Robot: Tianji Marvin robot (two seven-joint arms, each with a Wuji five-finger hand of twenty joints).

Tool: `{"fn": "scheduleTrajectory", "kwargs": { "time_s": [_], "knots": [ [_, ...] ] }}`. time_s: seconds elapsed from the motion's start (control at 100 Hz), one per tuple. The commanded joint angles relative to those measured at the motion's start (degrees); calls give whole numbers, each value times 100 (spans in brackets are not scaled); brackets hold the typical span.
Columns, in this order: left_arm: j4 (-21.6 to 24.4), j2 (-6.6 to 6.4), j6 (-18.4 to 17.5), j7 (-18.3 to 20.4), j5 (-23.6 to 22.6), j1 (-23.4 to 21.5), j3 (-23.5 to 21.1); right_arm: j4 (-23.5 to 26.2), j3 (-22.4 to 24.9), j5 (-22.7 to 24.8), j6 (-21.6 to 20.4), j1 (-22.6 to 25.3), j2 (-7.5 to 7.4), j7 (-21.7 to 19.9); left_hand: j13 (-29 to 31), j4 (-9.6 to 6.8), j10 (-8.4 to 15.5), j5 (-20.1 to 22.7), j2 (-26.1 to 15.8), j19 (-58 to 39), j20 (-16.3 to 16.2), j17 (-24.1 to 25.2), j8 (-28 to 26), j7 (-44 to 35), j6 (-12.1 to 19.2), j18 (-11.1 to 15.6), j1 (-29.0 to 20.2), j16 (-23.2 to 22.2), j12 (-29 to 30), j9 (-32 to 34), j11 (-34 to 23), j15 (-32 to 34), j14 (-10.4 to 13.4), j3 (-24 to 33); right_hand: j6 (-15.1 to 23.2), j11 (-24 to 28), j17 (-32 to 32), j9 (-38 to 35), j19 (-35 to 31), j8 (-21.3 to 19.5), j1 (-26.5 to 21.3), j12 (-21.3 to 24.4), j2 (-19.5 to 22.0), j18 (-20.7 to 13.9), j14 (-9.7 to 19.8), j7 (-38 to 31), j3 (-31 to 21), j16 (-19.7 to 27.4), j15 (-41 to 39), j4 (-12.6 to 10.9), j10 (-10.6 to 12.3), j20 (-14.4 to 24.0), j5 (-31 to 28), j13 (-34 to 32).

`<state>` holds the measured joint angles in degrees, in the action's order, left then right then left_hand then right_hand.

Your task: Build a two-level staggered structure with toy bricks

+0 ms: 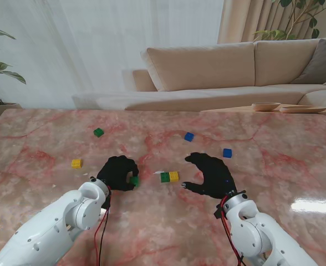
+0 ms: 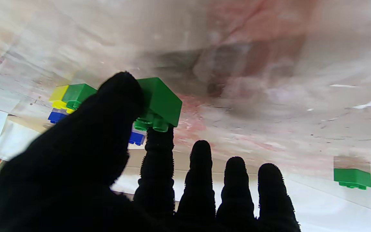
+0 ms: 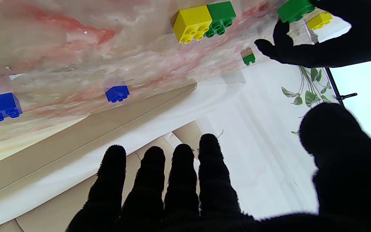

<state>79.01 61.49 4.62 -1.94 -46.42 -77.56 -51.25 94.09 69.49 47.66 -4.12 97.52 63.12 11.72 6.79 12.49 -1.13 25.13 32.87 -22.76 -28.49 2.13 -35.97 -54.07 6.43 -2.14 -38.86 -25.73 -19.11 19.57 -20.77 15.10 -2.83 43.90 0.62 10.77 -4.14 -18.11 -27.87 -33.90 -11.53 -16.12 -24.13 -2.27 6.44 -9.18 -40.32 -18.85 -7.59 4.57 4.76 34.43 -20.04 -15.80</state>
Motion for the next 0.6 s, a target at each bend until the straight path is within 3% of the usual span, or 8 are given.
{"fn": "scheduleTrajectory", "kwargs": {
  "time_s": [0.0, 0.25, 0.59],
  "knots": [
    [-107, 128, 104, -47, 35, 87, 107, 5, 19, -30, 11, 62, 11, -80, -23, -127, -50, 274, -360, -49, -31, 83, -315, -533, 188, 9, -52, 9, -53, 53, 92, -60, -131, 11, 71, 35, 65, 115, -16, 75, -33, 0, 50, 0, -41, 62, -100, 29, -16, -87, -71, -25, 73, 112],
    [-603, 321, 324, -415, 349, 583, 793, 25, 52, -69, 25, 92, 9, -132, -54, -152, -87, 176, -359, 1, -60, 91, -408, -554, 175, 12, 14, -10, -71, -3, 103, -65, -136, 25, 74, 31, 62, 120, -18, 78, -38, 2, 56, 0, -41, 62, -109, 30, -17, -89, -66, -24, 75, 111],
    [-1105, 537, 310, -677, 694, 1022, 1361, 57, 126, -89, 35, 161, 12, -134, -110, -159, -78, -7, -368, 52, -108, 97, -519, -586, 180, 26, 6, -29, -88, -106, 106, -67, -137, 7, 65, 33, 62, 129, -19, 80, -41, 3, 55, 5, -37, 63, -123, 30, -18, -84, -70, -23, 82, 109]
  ]
}}
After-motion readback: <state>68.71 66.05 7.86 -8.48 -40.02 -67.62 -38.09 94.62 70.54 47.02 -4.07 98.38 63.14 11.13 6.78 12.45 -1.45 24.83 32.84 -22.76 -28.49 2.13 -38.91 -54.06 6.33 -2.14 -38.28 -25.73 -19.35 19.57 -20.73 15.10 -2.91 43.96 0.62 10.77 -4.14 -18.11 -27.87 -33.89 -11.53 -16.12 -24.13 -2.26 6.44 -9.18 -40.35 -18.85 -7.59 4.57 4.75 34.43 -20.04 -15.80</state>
